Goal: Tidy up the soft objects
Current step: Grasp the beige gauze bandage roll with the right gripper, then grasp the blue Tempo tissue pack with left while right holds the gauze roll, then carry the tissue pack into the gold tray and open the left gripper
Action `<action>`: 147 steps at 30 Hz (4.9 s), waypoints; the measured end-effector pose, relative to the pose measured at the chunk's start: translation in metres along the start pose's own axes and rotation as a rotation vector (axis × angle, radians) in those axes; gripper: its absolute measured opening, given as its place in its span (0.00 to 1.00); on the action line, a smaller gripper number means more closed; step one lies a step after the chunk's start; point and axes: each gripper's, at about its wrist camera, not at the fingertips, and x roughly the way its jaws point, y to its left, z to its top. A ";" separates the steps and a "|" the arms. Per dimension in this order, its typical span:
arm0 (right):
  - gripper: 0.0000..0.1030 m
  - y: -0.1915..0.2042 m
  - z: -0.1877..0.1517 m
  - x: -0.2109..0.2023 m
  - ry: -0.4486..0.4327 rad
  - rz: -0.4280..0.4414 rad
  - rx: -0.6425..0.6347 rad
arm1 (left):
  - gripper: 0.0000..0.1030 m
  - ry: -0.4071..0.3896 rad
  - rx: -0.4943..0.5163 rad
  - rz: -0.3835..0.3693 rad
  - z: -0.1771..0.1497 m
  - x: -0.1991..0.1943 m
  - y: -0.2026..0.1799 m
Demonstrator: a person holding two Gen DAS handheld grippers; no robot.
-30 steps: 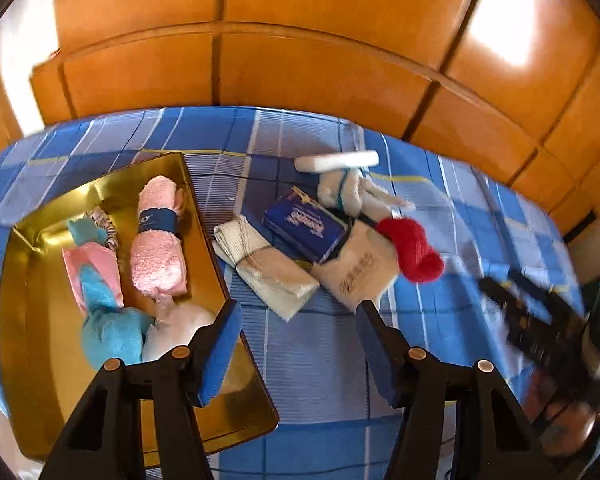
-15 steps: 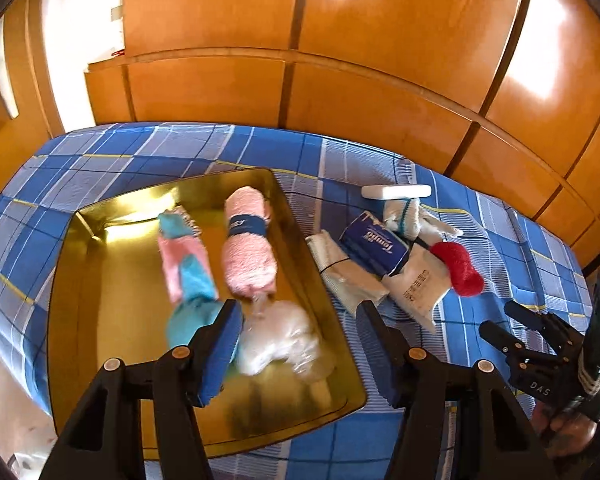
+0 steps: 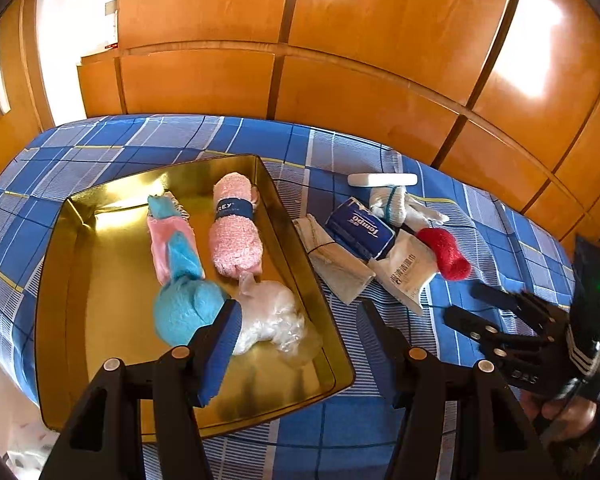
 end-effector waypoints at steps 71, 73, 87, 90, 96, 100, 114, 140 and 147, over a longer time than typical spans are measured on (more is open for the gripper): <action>0.36 -0.094 -0.016 -0.048 -0.087 -0.156 0.207 | 0.64 0.362 -0.203 0.030 0.090 0.193 -0.073; 0.36 -0.093 -0.015 -0.049 -0.094 -0.155 0.204 | 0.64 0.367 -0.213 0.032 0.091 0.200 -0.073; 0.36 -0.096 -0.018 -0.036 -0.049 -0.178 0.195 | 0.66 0.323 -0.101 0.094 0.101 0.218 -0.091; 0.36 -0.095 -0.019 -0.030 -0.026 -0.184 0.189 | 0.59 0.291 -0.014 0.112 0.097 0.215 -0.099; 0.36 -0.095 -0.025 -0.011 0.046 -0.210 0.169 | 0.57 0.231 0.033 0.090 0.080 0.188 -0.095; 0.36 -0.095 -0.032 0.004 0.103 -0.218 0.165 | 0.57 0.175 0.062 0.068 0.069 0.158 -0.091; 0.39 -0.095 -0.043 0.020 0.138 -0.240 0.163 | 0.57 -0.082 0.138 0.033 0.026 0.036 -0.069; 0.41 -0.081 -0.049 0.024 0.100 -0.297 0.054 | 0.57 -0.119 0.060 0.078 -0.017 -0.017 -0.013; 0.40 -0.080 -0.049 0.024 0.095 -0.305 0.046 | 0.57 -0.115 0.026 0.099 -0.021 -0.019 0.006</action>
